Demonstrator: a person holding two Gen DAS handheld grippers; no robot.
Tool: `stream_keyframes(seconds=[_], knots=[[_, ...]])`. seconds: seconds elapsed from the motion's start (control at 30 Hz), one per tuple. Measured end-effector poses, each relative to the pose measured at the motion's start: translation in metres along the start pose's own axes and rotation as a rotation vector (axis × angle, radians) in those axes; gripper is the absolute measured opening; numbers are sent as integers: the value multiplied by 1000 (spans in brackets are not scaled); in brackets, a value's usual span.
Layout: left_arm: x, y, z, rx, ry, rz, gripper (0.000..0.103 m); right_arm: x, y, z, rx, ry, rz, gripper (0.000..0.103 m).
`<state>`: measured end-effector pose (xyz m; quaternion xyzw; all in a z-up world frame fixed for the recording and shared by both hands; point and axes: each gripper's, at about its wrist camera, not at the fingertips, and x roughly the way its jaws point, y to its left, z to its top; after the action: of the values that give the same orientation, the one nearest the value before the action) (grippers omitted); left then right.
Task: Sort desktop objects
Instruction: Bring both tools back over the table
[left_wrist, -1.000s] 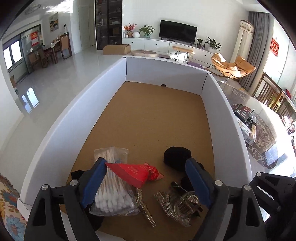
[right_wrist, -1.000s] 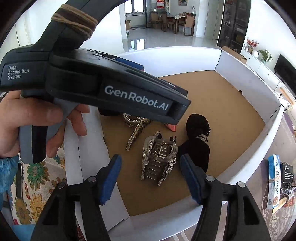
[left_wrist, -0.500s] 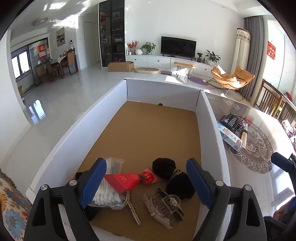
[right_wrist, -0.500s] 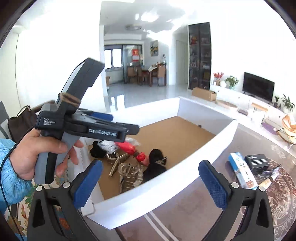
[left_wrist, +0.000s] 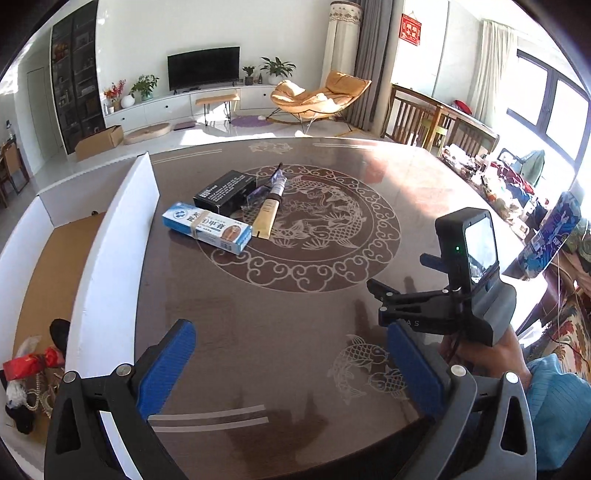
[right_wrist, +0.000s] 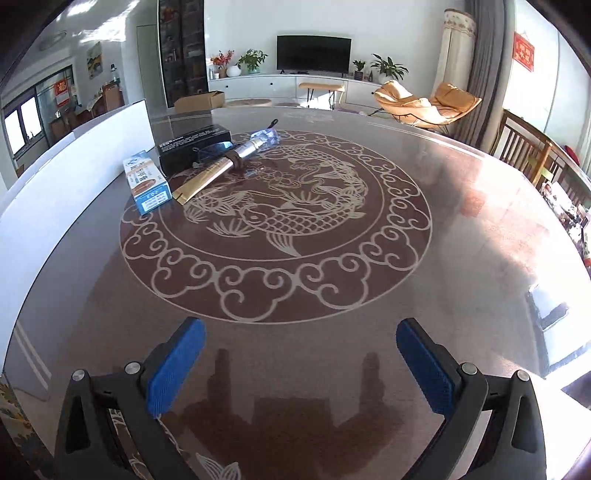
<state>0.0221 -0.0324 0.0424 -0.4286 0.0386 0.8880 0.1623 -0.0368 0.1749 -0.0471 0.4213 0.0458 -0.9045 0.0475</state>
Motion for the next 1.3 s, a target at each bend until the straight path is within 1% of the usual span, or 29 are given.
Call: stream_keyframes(seconds=[0.07, 0.13, 0.17, 0.27, 0.4, 0.47, 0.73, 1.1, 1.3], knots=[[30, -16, -6, 22, 57, -3, 103, -5, -15, -7, 35, 17, -22, 103], [57, -23, -13, 16, 118, 6, 103, -5, -26, -10, 82, 36, -15, 103], [67, -24, -16, 7, 135, 12, 103, -6, -30, -11, 101, 33, -8, 103], [94, -21, -23, -38, 171, 58, 103, -8, -33, -11, 111, 25, 0, 103], [115, -3, -26, -114, 200, 129, 103, -2, -30, -9, 110, 64, 5, 103], [118, 1, -24, -129, 190, 174, 103, -2, -28, -9, 102, 65, 1, 103], [126, 12, -13, -196, 170, 219, 103, 0, -22, -11, 82, 77, -22, 103], [130, 20, -7, -235, 148, 246, 103, 0, -22, -11, 82, 76, -21, 103], [133, 24, -2, -271, 171, 264, 103, 0, -21, -12, 82, 76, -21, 103]])
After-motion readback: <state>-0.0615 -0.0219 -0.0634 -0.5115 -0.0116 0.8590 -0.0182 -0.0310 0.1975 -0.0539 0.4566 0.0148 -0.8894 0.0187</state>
